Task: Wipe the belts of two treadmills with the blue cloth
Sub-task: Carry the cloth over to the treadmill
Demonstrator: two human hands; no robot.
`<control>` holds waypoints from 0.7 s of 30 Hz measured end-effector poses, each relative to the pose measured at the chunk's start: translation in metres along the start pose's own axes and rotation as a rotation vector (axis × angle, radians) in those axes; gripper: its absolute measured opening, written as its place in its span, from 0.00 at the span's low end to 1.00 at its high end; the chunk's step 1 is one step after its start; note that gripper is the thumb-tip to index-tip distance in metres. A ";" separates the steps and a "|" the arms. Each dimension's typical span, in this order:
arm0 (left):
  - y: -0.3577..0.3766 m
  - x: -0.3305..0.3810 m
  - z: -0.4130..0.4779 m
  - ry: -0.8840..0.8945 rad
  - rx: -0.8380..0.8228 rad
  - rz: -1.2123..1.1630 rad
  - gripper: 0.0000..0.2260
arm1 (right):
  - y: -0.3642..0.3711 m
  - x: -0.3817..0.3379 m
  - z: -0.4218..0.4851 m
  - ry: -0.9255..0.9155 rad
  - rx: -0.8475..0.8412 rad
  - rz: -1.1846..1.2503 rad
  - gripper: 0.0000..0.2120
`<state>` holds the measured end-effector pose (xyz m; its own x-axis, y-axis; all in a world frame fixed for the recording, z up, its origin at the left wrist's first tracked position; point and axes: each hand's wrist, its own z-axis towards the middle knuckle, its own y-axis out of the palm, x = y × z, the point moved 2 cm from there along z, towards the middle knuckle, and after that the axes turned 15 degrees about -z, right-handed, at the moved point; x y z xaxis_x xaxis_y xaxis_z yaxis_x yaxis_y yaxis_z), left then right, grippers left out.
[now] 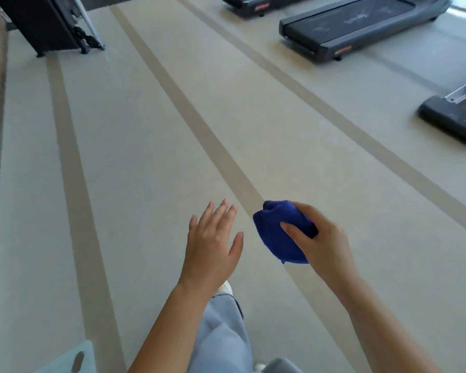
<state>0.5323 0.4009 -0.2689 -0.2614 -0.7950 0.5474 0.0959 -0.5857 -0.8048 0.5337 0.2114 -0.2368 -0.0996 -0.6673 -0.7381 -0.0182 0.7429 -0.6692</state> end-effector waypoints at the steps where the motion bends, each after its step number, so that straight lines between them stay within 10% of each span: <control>1: 0.000 -0.008 0.019 0.015 -0.007 -0.009 0.22 | 0.000 -0.004 0.016 0.013 0.019 0.010 0.20; 21: 0.044 -0.058 0.377 0.273 -0.116 -0.184 0.22 | -0.047 -0.026 0.320 0.144 0.345 0.087 0.14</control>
<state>0.9140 0.3611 -0.2498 -0.5126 -0.5971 0.6170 -0.0821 -0.6812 -0.7274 0.8554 0.1771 -0.2139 -0.2252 -0.5704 -0.7899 0.3301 0.7181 -0.6127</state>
